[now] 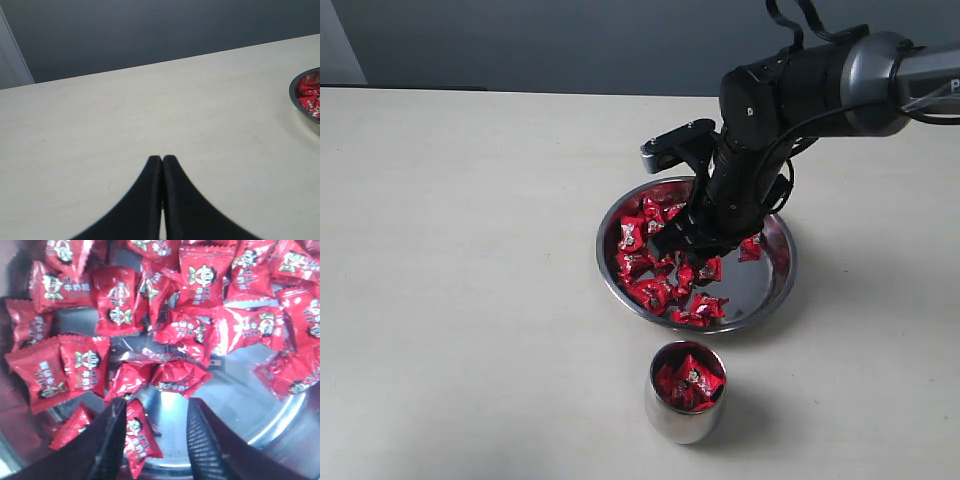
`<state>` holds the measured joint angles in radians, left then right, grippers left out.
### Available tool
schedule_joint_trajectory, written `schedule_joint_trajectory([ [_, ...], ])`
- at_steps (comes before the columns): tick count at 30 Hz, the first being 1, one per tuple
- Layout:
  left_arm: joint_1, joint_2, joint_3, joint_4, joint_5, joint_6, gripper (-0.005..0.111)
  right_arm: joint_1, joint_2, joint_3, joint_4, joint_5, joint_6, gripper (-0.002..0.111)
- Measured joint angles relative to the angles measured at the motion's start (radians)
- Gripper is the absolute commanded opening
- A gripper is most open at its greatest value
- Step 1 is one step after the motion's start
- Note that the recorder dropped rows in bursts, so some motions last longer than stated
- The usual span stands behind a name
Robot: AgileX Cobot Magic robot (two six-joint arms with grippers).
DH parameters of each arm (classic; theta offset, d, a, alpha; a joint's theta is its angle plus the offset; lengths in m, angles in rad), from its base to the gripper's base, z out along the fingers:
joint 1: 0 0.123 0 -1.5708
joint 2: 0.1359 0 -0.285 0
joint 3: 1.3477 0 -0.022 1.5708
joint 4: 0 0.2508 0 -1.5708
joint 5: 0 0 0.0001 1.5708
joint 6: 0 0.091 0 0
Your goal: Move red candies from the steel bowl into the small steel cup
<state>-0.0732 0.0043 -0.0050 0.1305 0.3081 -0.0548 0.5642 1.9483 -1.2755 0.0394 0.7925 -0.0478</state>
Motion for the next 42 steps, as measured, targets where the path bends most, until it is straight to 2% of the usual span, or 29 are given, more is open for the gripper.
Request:
schedule_joint_trajectory([
  [5,0.0,0.0,0.0,0.0,0.0,0.0,0.0,0.0,0.004,0.0,0.072,-0.007,-0.025,0.04],
  [32,0.0,0.0,0.0,0.0,0.0,0.0,0.0,0.0,0.097,-0.003,0.155,-0.064,-0.09,0.039],
  [33,0.0,0.0,0.0,0.0,0.0,0.0,0.0,0.0,0.101,-0.003,0.155,-0.064,-0.092,0.037],
  [36,0.0,0.0,0.0,0.0,0.0,0.0,0.0,0.0,0.103,-0.003,0.155,-0.064,-0.092,0.009],
  [37,0.0,0.0,0.0,0.0,0.0,0.0,0.0,0.0,0.103,-0.003,0.158,-0.064,-0.094,0.005],
  [42,0.0,0.0,0.0,0.0,0.0,0.0,0.0,0.0,0.103,-0.003,0.158,-0.064,-0.094,0.004],
])
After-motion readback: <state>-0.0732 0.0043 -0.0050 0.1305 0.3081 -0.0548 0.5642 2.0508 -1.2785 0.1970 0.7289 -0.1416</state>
